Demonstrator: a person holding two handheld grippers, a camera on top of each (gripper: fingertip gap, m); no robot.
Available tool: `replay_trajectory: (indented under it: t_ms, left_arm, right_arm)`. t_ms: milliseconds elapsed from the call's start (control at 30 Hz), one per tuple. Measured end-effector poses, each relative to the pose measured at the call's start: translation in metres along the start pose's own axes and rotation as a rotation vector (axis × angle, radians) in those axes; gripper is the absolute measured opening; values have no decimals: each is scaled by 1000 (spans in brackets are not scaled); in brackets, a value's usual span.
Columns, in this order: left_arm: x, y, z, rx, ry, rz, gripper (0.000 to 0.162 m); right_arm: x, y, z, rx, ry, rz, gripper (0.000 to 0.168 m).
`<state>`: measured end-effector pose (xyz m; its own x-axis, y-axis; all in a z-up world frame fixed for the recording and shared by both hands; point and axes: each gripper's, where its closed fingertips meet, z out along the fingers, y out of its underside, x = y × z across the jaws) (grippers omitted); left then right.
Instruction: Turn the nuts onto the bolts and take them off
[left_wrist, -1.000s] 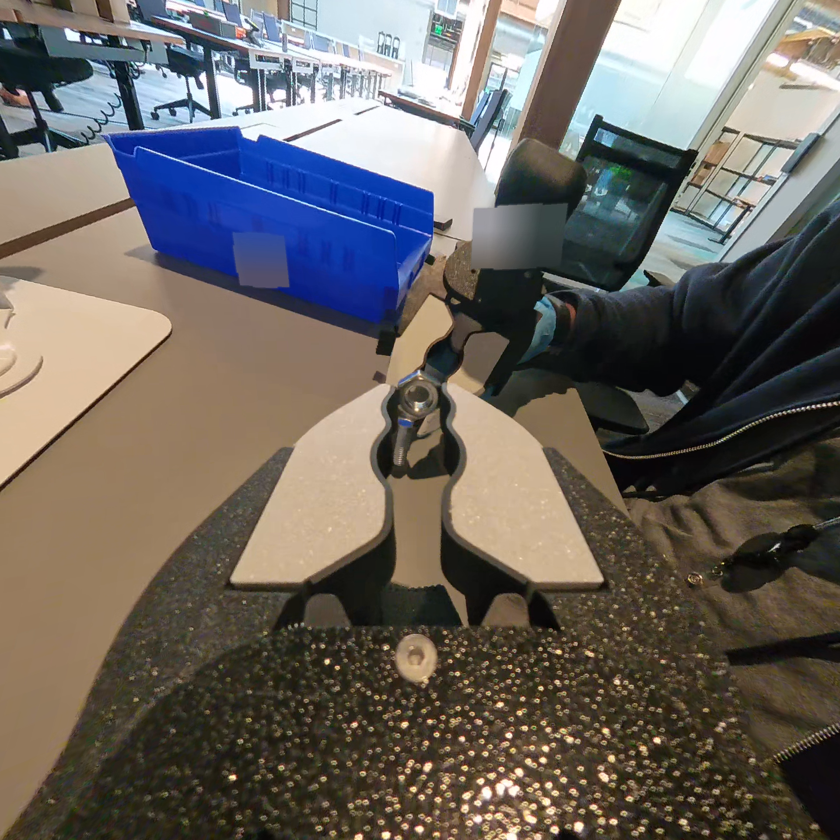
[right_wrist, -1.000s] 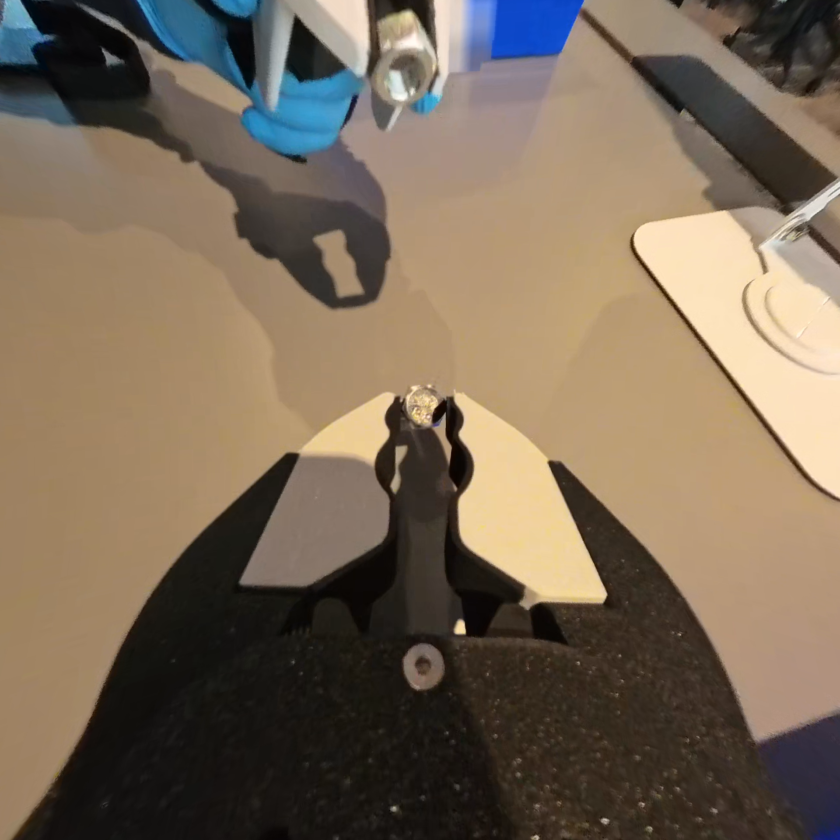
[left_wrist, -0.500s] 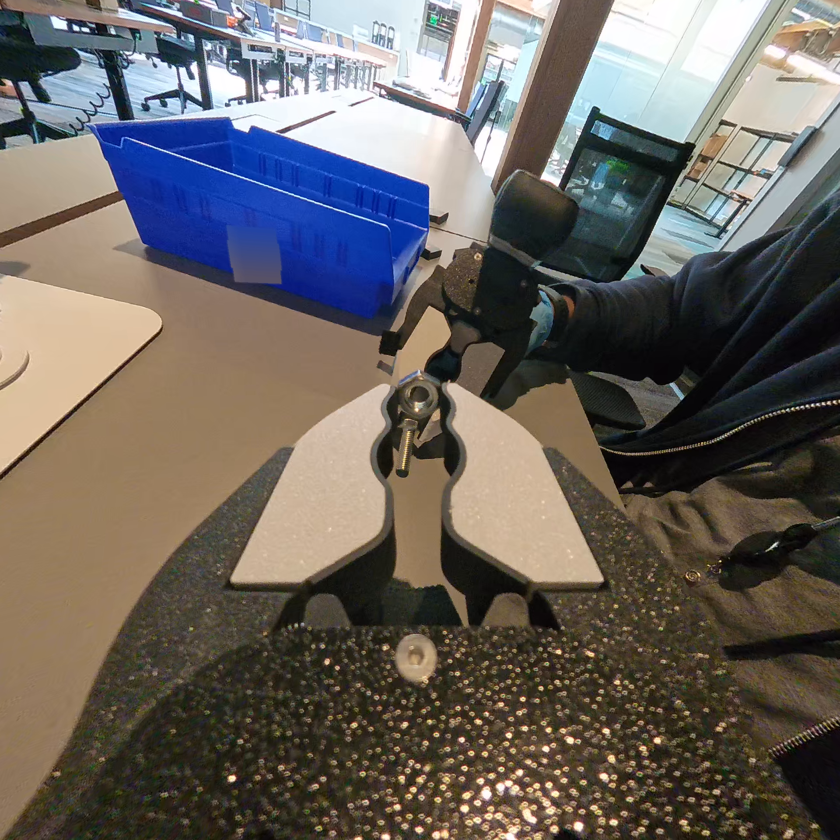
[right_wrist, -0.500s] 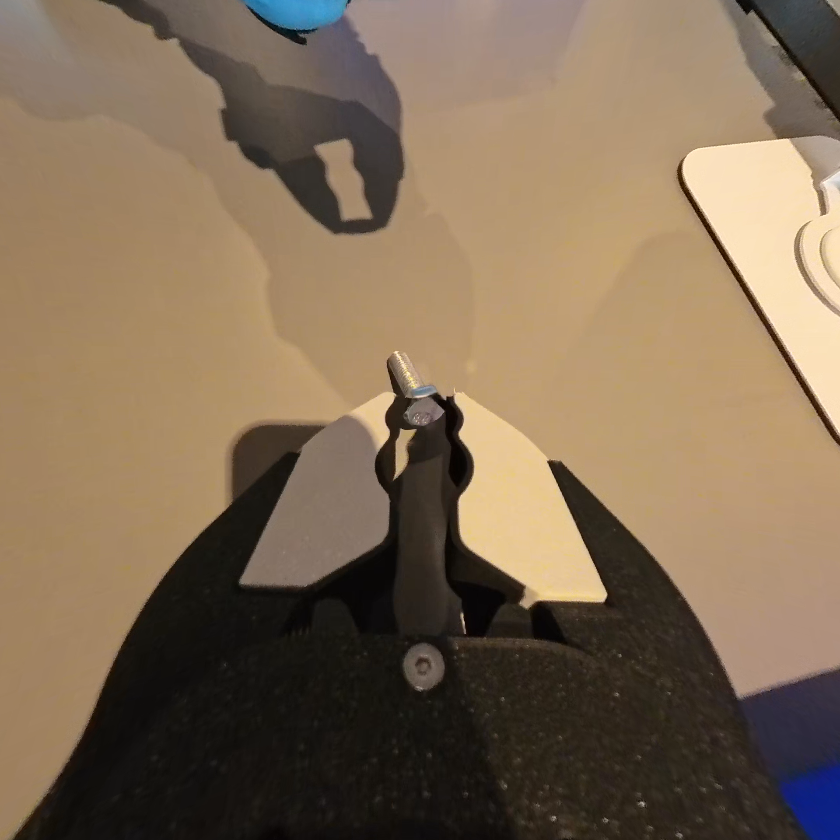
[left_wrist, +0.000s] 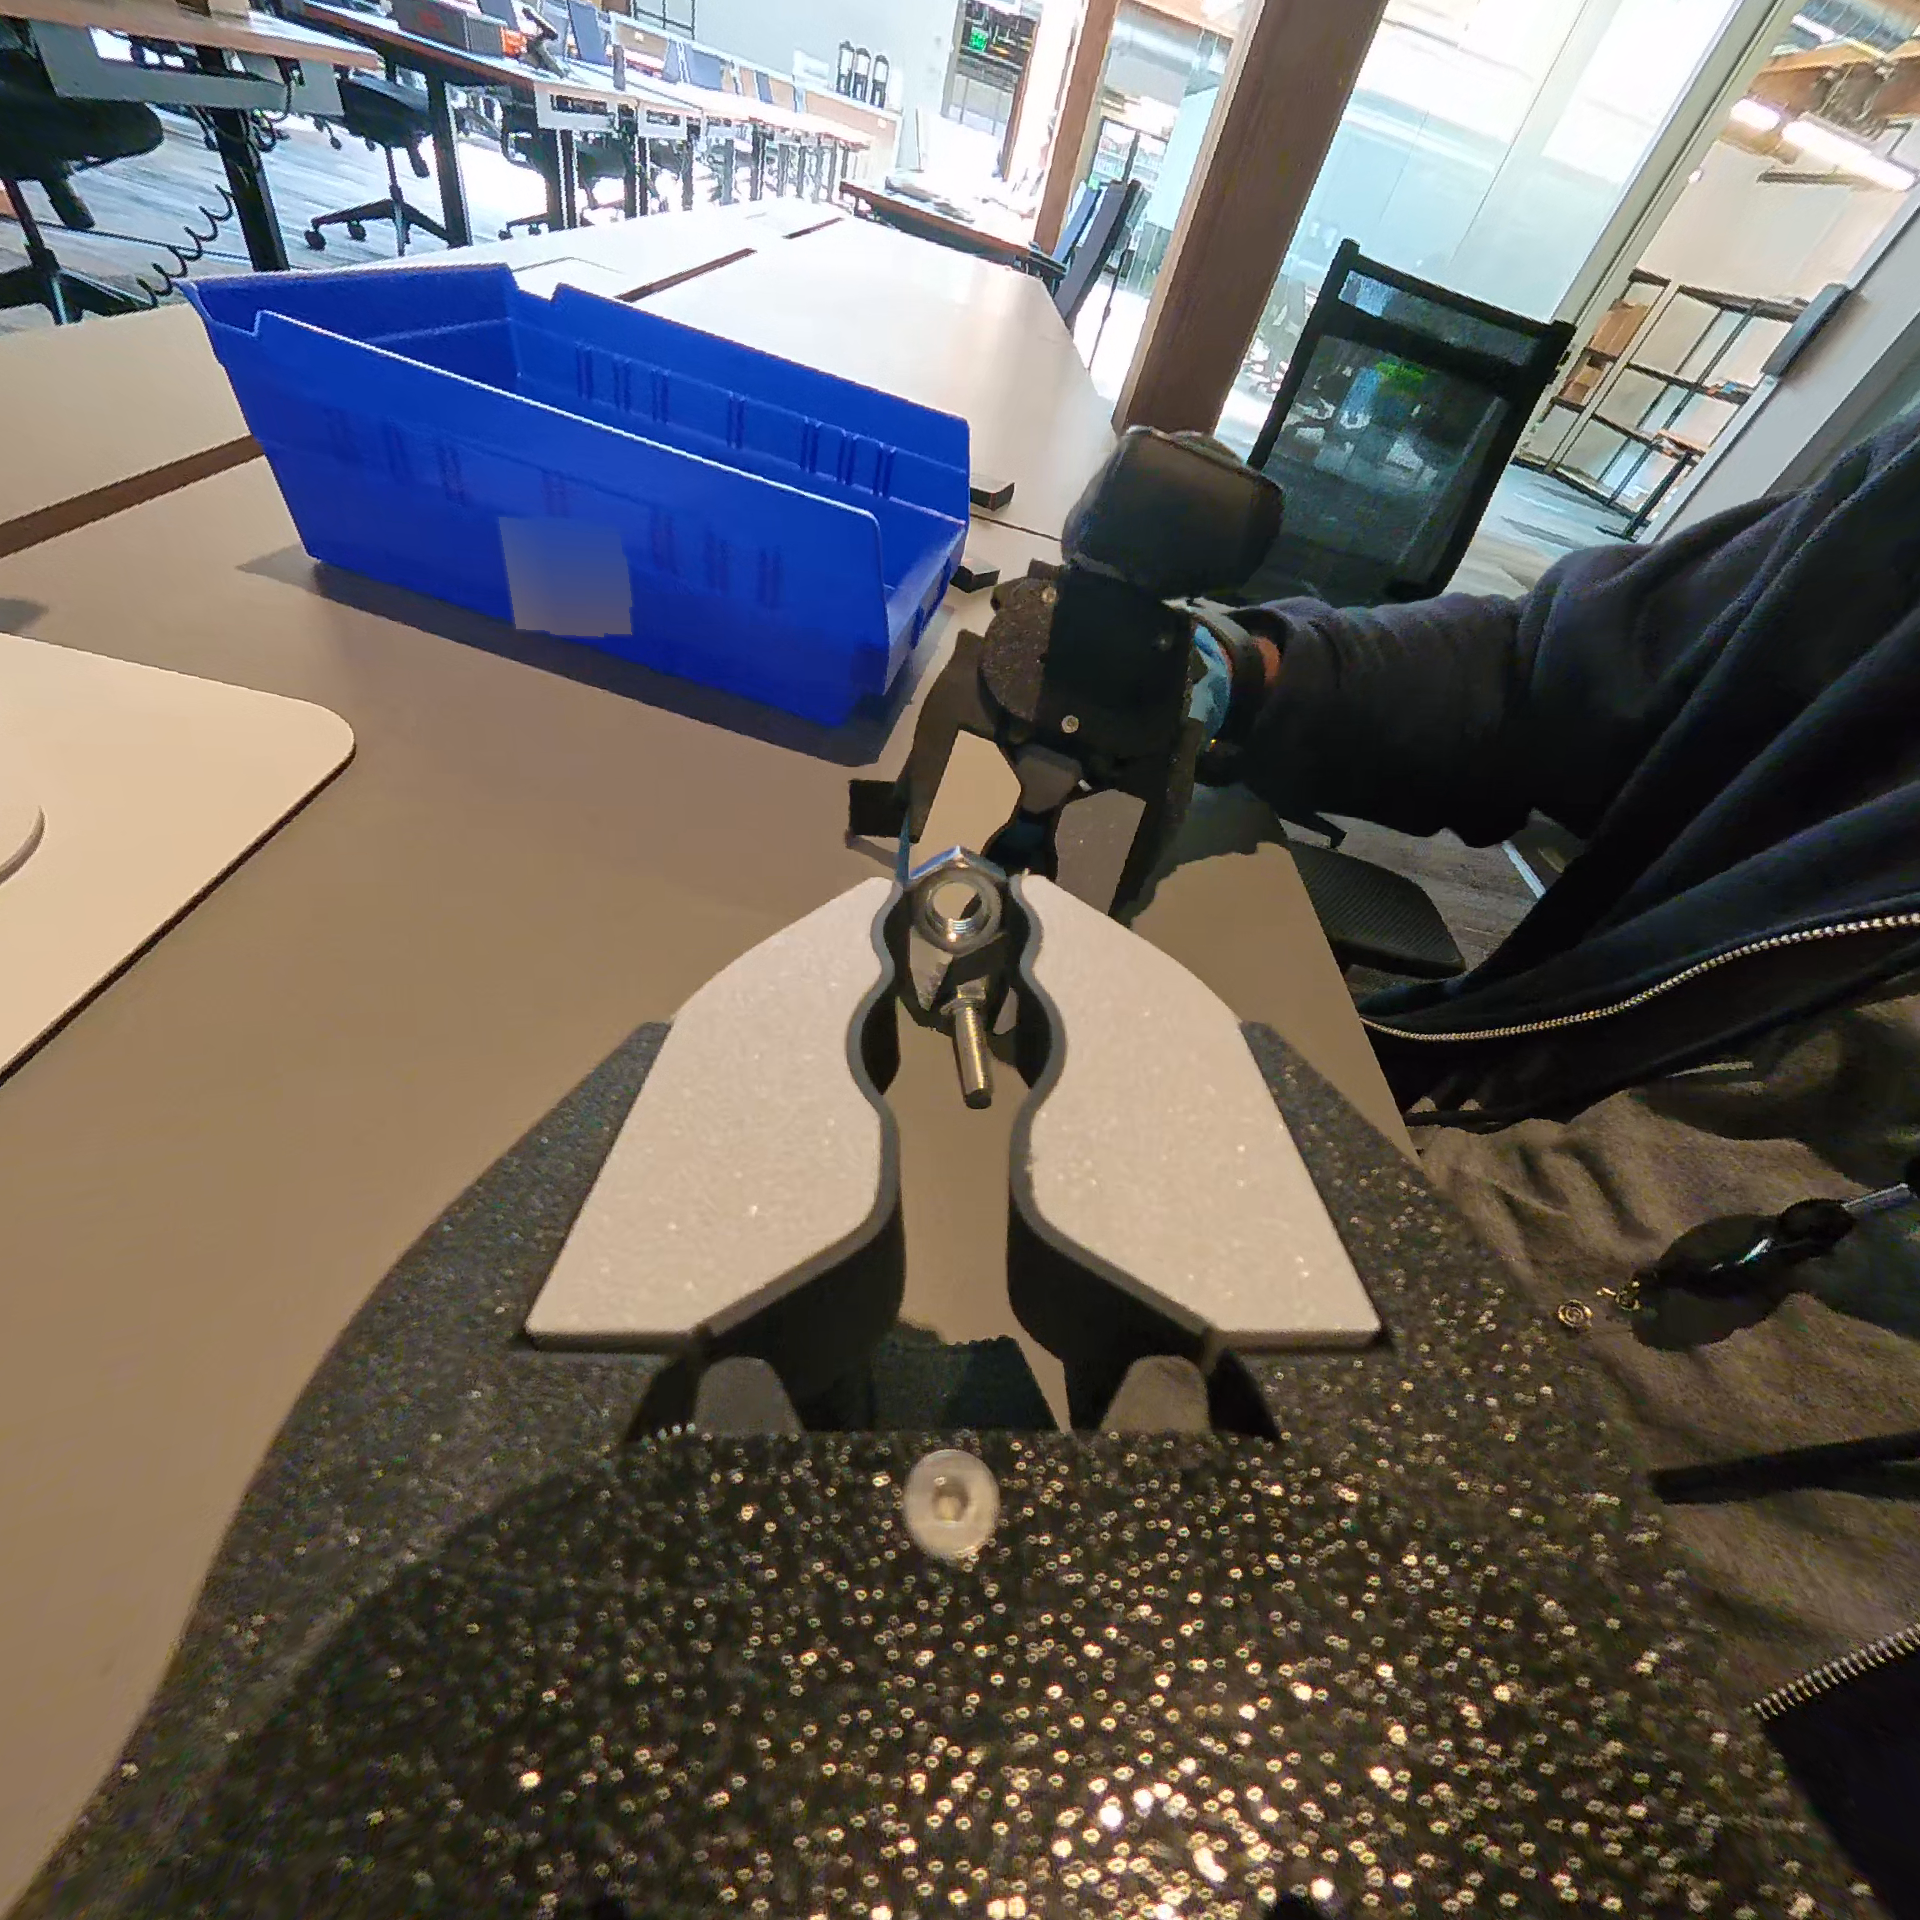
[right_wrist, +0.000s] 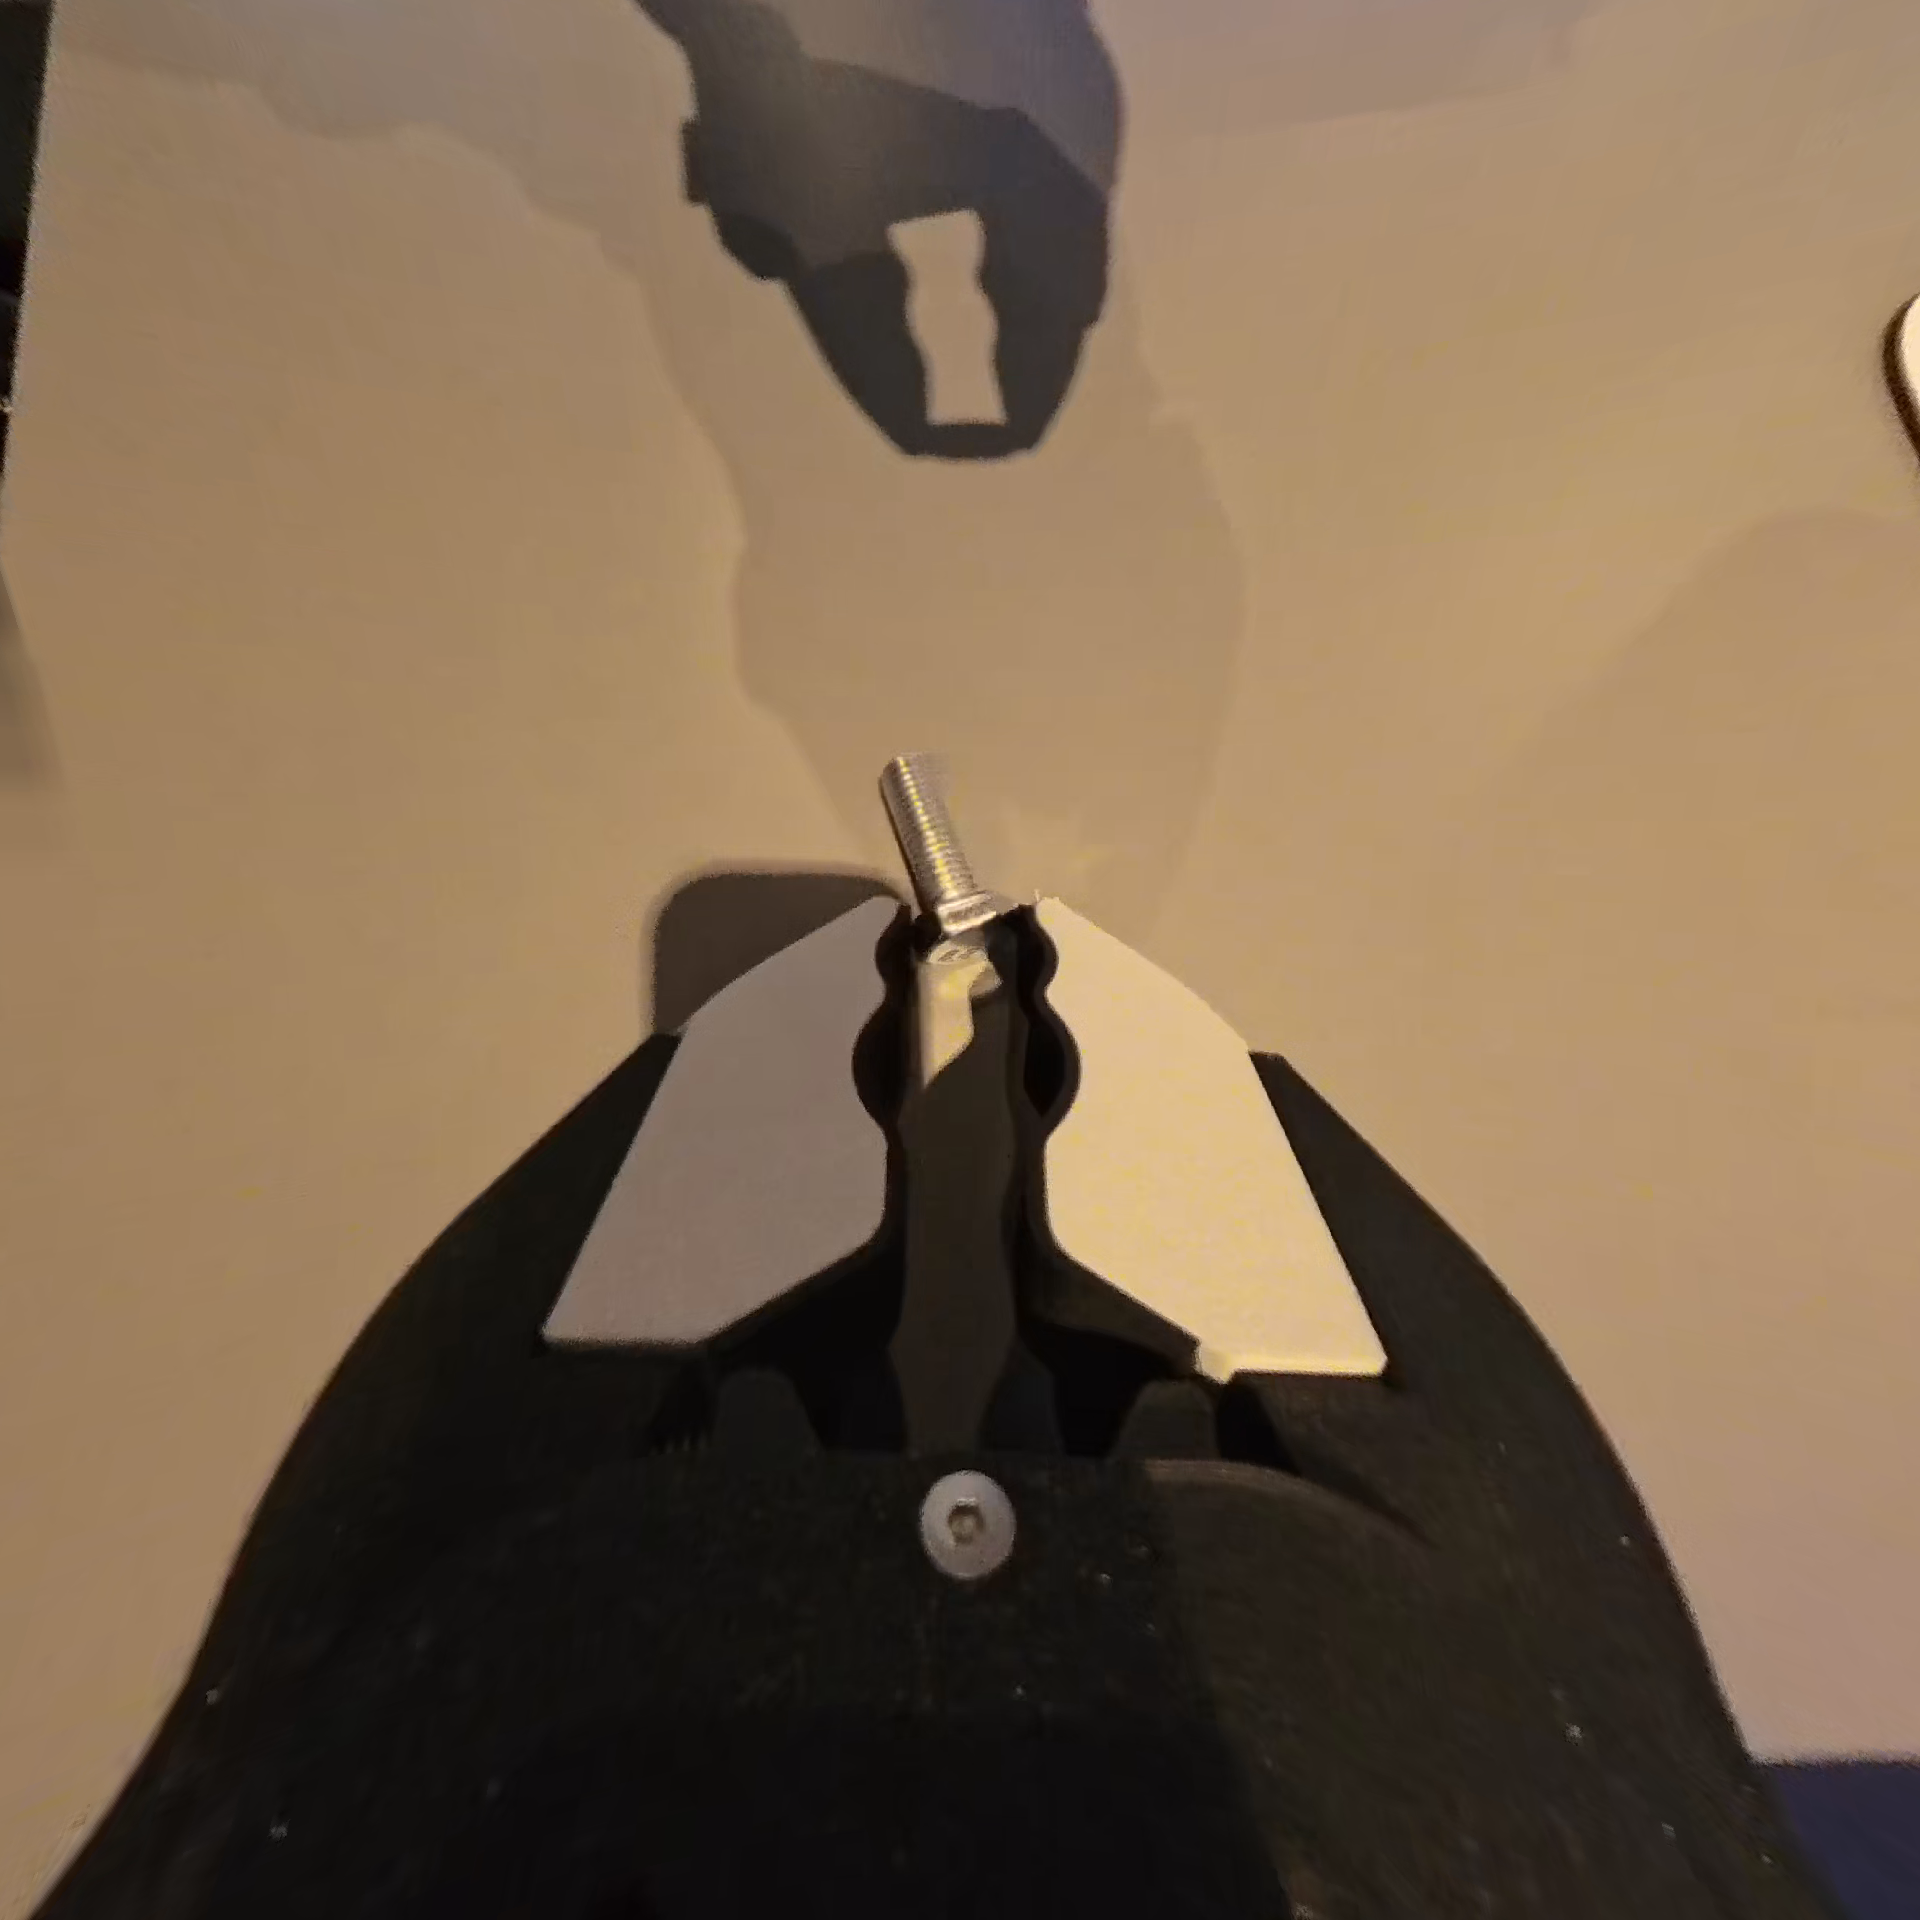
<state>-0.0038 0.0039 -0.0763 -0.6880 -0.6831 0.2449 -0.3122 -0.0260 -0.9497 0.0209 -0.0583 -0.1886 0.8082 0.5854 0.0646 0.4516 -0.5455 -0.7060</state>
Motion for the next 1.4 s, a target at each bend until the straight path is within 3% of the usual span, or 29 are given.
replay_trajectory:
  t_ms: [33, 300, 700, 900, 1400]
  left_arm:
    - [0, 0, 0, 0, 1, -2, 17]
    - [0, 0, 0, -3, 5, -2, 16]
    - [3, -1, 1, 4, 20, -10, 17]
    - [3, -2, 1, 5, 22, -6, 17]
    - [5, -3, 3, 1, 27, 5, 17]
  right_arm:
    - [1, 1, -1, -4, -2, -24, 19]
    - [-1, 2, -6, -57, -114, -162, 19]
    - [-5, 4, -4, -19, -200, -137, 21]
    - [-9, 3, -6, 20, -252, -144, 30]
    - [-5, 2, -7, 40, -309, -134, 20]
